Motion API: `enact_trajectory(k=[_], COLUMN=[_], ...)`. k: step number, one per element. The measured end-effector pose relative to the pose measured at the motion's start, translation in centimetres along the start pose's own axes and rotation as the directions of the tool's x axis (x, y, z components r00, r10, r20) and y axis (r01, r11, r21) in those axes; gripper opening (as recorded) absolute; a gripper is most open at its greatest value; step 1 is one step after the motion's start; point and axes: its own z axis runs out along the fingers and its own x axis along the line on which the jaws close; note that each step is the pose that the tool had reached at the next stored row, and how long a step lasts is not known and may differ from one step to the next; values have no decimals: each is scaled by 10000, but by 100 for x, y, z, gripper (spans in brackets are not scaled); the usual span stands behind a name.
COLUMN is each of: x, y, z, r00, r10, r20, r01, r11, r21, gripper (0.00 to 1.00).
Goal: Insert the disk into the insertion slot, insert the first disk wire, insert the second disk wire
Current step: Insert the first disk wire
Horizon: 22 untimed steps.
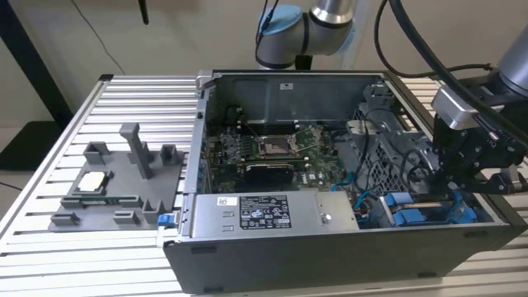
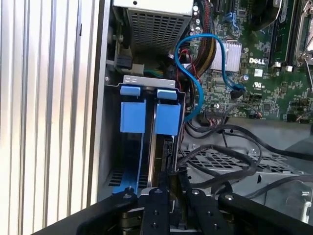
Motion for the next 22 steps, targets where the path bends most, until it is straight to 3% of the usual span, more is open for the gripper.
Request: enact_trajectory(k=[3,10,22], x=[15,16,12], y=[-46,-35,-7], z=[5,20,81], r00=[10000,9987,9913], r10=[11,507,1316], r20=[2,-7,-61], r01=[-11,-507,-1315], r11=[10000,9987,9913], r21=[1,45,110], gripper=[19,19,19])
